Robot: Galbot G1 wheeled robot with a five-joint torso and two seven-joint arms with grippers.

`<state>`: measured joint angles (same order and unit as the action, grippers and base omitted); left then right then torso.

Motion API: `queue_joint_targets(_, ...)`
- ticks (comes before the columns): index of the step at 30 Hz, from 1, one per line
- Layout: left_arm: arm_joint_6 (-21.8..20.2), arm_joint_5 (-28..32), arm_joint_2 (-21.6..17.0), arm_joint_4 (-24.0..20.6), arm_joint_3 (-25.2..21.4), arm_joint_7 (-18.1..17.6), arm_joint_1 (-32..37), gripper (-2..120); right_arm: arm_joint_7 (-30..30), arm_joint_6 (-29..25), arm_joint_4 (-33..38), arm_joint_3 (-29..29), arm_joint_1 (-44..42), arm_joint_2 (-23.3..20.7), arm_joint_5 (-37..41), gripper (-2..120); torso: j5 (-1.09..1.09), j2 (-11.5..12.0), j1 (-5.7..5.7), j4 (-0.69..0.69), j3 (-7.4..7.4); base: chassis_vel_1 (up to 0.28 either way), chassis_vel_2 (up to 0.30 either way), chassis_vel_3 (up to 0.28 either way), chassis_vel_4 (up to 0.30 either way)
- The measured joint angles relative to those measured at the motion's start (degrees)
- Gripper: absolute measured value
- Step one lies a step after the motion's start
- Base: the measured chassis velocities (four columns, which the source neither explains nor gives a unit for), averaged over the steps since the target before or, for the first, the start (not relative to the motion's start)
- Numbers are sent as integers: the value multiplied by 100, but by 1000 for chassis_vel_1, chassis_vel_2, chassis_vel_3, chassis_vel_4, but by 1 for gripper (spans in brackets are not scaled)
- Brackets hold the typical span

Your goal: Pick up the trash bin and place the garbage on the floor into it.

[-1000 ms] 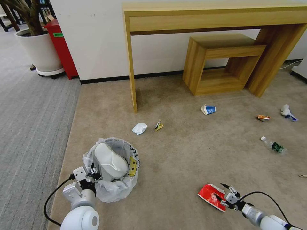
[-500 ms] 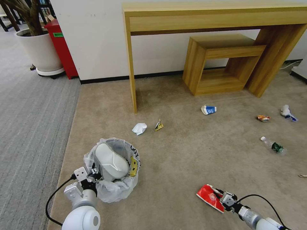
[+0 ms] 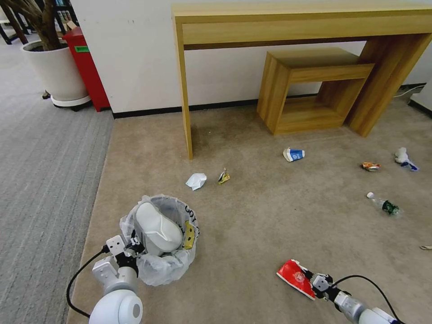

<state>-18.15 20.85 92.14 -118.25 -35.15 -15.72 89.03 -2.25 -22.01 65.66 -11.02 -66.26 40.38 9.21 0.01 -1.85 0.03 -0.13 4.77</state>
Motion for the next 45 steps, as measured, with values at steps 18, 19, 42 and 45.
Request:
queue_joint_targets(18,19,-48,0,-60,13,21,38,1,861,-1203,1861,739,-183,-200,1624,0,-2,0,0,-1,0,0,0,0,0)
queue_joint_targets(19,15,-51,0,-89,15,24,53,1,1093,-1407,2031,738,-42,-144,1876,0,-2,0,0,1,0,0,0,0,0)
queue_joint_targets(42,-139,-110,0,-454,152,14,190,1,1438,-907,3918,-1997,2661,-253,3091,0,-3,0,0,0,0,0,0,0,0)
queue_joint_targets(45,-141,-114,0,-508,169,14,218,1,1358,-844,3746,-2414,2964,-104,3033,0,-1,1,0,1,0,0,0,0,0)
